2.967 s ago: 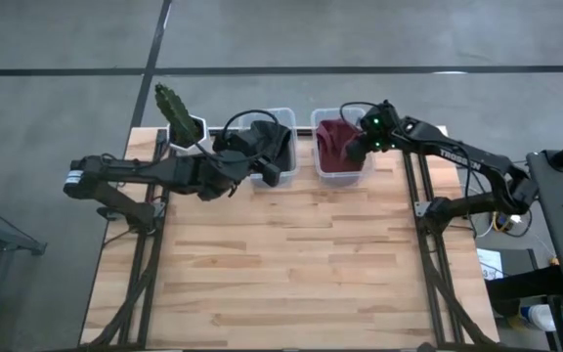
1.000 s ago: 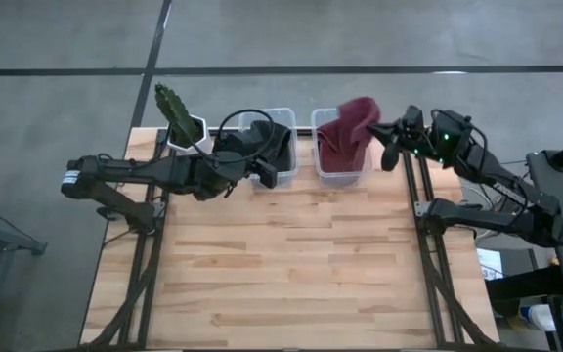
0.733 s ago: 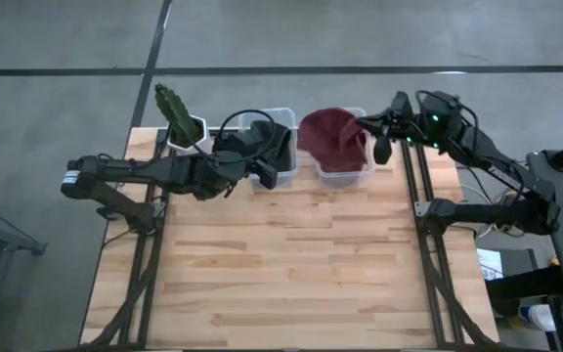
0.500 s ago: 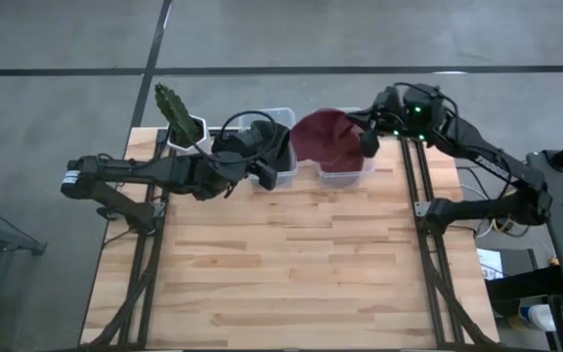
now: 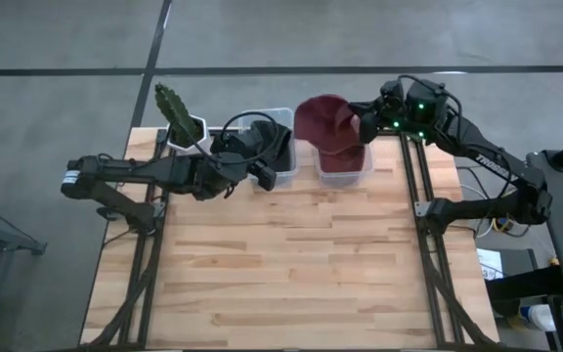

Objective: Pick & Place hat
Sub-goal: Put the maroon cap into the right transparent bin

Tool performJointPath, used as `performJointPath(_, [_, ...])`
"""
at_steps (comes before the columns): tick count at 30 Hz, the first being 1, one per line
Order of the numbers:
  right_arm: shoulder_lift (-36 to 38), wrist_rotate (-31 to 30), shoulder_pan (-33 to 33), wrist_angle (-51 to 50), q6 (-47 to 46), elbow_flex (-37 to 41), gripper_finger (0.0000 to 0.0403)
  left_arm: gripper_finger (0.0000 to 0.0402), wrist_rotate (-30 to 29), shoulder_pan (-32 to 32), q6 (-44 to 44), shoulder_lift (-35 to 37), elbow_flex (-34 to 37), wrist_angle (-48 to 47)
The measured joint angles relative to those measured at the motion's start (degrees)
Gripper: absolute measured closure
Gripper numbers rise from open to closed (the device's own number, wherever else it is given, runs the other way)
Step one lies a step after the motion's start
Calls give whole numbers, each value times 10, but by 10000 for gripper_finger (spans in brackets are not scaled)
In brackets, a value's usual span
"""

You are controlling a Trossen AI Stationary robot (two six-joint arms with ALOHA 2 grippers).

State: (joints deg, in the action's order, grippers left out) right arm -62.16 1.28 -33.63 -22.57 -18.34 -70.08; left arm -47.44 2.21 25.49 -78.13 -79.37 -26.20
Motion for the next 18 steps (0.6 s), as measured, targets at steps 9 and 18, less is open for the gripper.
performJointPath(9, [-3,-76,0,-69,-81,45,394,209,-1,-1,-12,0,0,0])
performJointPath(18, [-2,-105,0,-51,-90,99,394,209,-2,-2,-12,0,0,0])
